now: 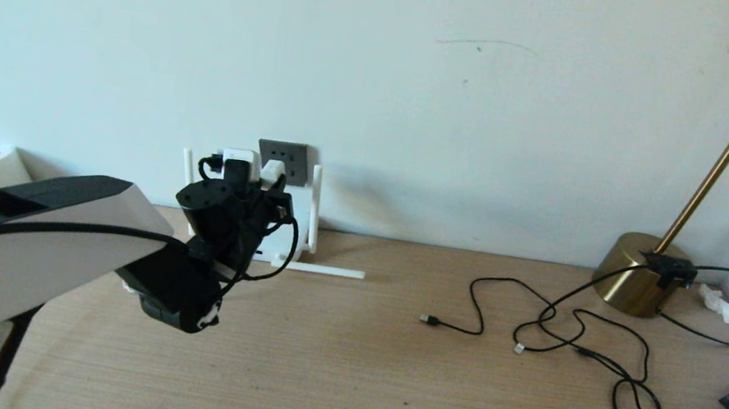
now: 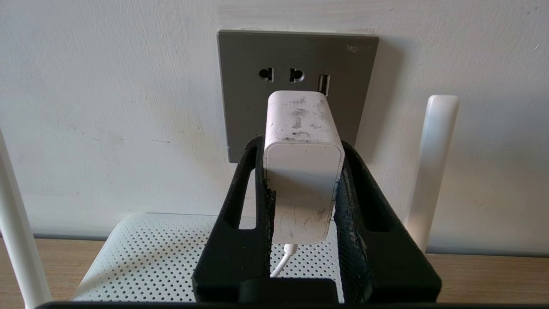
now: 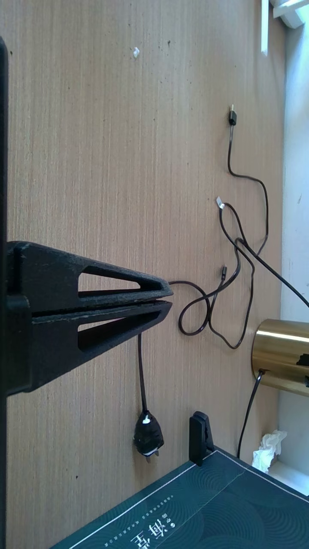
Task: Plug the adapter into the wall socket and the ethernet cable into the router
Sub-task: Plug plug into socket
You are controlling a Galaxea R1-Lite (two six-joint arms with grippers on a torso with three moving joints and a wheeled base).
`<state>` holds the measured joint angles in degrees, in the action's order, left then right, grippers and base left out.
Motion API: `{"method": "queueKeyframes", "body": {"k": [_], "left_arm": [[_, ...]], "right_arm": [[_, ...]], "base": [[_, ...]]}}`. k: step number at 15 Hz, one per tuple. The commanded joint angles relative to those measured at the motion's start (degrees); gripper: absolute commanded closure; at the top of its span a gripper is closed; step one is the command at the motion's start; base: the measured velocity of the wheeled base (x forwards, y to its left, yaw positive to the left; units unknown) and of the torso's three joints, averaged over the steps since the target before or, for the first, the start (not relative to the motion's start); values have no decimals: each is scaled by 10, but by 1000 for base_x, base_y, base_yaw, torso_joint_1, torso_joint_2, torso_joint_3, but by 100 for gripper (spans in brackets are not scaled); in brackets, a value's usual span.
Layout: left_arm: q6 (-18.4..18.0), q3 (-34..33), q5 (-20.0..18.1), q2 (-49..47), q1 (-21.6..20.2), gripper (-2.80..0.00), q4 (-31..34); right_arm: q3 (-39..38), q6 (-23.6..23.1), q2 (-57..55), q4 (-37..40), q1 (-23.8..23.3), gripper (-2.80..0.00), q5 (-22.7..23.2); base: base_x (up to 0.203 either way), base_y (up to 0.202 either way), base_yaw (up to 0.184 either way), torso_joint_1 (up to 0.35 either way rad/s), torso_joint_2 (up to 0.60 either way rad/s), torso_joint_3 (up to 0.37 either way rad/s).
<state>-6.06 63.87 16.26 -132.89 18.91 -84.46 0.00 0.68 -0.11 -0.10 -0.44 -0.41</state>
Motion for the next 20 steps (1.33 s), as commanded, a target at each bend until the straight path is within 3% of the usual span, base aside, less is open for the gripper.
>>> {"method": "queueKeyframes", "body": {"k": [1, 20], "left_arm": [[0, 0, 1, -2, 0, 0, -4], [0, 40, -1, -22, -5, 0, 5]], "right_arm": [[0, 0, 0, 0, 0, 0, 0], [0, 0, 0, 0, 0, 0, 0]], "base": [[0, 0, 0, 0, 0, 0], [0, 0, 0, 0, 0, 0]]}}
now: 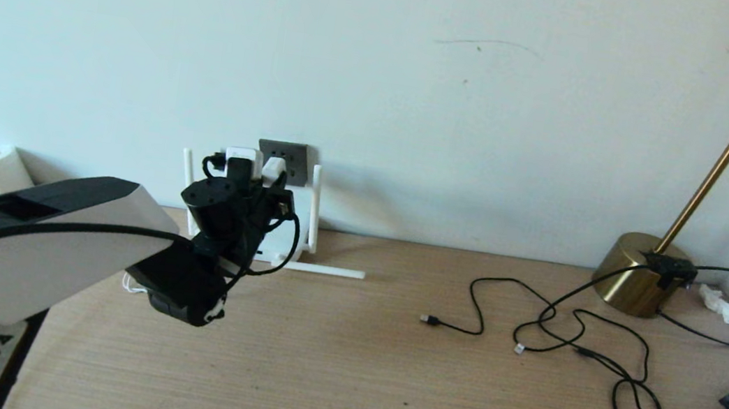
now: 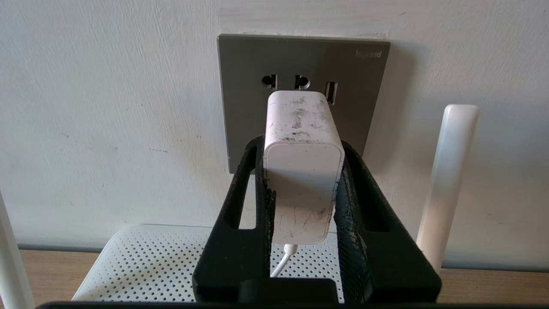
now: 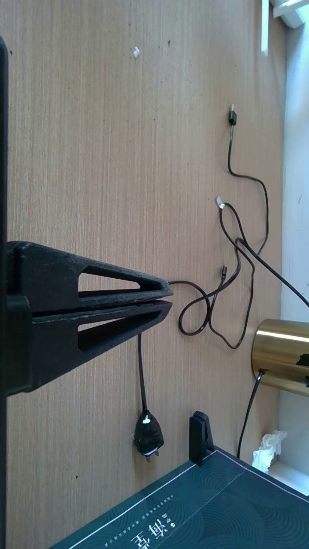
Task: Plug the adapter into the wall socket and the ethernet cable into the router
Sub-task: Plug plug into socket
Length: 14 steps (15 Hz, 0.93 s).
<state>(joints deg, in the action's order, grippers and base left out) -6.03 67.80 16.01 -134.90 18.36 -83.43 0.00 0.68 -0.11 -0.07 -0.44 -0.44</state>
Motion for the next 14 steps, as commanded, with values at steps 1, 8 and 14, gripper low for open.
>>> {"method": "queueKeyframes", "body": {"k": [1, 8, 14], "left_arm": [[0, 1, 1, -2, 0, 0, -5], [0, 1, 1, -1, -3, 0, -3], [0, 1, 1, -1, -3, 0, -3]], "right_arm": [[0, 0, 0, 0, 0, 0, 0], [0, 0, 0, -1, 0, 0, 0], [0, 0, 0, 0, 0, 0, 0]], "base": [[0, 0, 0, 0, 0, 0], [0, 0, 0, 0, 0, 0], [0, 0, 0, 0, 0, 0]]}}
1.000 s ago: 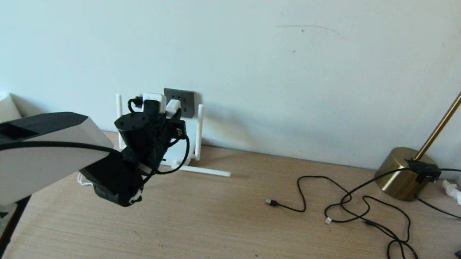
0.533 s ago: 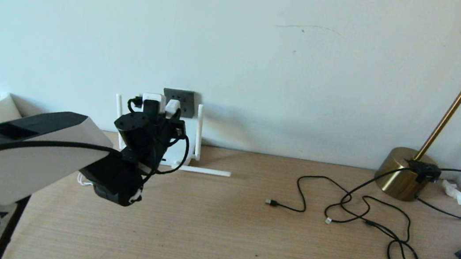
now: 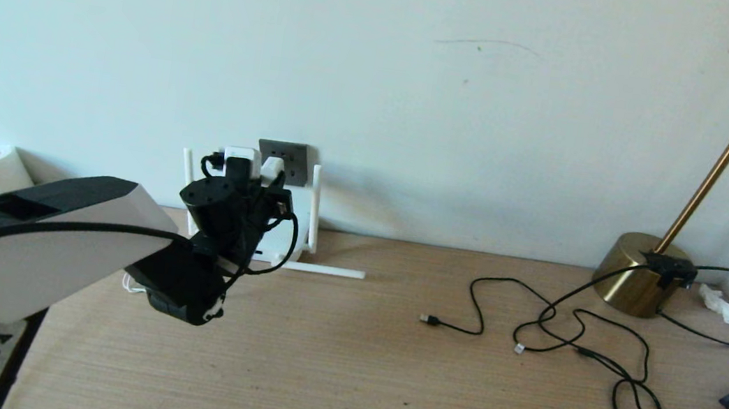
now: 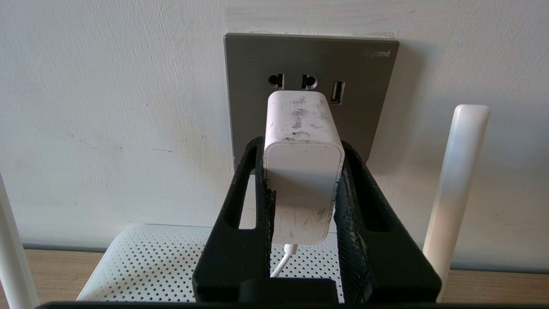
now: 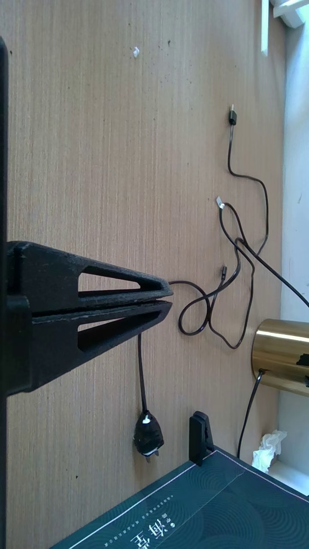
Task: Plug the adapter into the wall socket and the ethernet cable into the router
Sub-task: Plug plug into socket
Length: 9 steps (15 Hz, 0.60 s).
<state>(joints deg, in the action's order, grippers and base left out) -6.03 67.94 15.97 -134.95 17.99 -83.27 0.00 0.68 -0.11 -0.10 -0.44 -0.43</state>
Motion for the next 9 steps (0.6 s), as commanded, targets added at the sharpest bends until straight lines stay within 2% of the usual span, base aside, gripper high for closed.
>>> {"method": "queueKeyframes", "body": {"k": [1, 9], "left_arm": [[-1, 0, 1, -1, -1, 0, -5], [-2, 0, -1, 7, -3, 0, -5]], "right_arm": [[0, 0, 0, -1, 0, 0, 0], [0, 0, 0, 0, 0, 0, 0]], "base": [[0, 0, 0, 0, 0, 0], [0, 0, 0, 0, 0, 0]]}}
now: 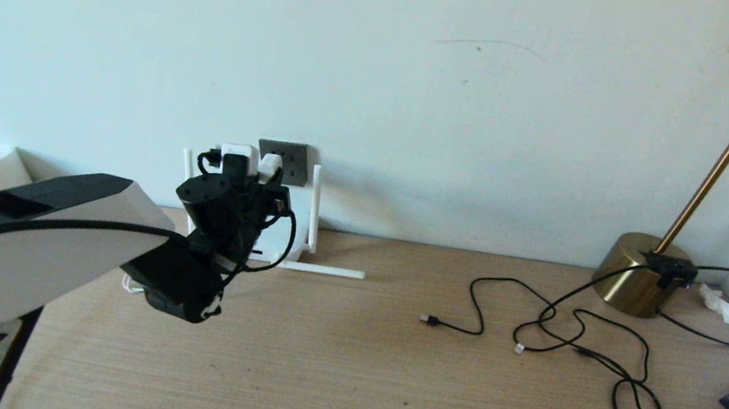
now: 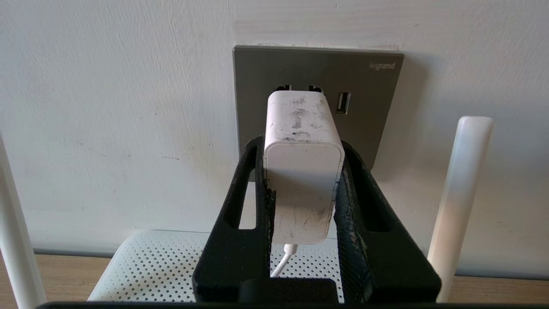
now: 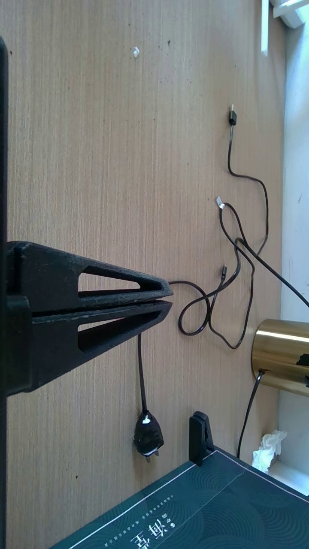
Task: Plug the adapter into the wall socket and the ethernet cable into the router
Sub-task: Plug plug into socket
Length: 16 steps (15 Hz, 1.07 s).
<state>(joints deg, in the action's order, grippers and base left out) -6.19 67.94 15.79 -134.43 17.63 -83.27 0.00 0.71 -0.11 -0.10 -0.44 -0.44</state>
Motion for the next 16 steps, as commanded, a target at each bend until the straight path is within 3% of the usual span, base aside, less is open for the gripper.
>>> {"method": "queueKeyframes", "body": {"k": [1, 16], "left_arm": [[0, 0, 1, 2, 0, 0, -5], [0, 0, 1, 0, 5, 0, -5]], "right_arm": [[0, 0, 0, 0, 0, 0, 0], [0, 0, 0, 0, 0, 0, 0]], "base": [[0, 0, 0, 0, 0, 0], [0, 0, 0, 0, 0, 0]]}}
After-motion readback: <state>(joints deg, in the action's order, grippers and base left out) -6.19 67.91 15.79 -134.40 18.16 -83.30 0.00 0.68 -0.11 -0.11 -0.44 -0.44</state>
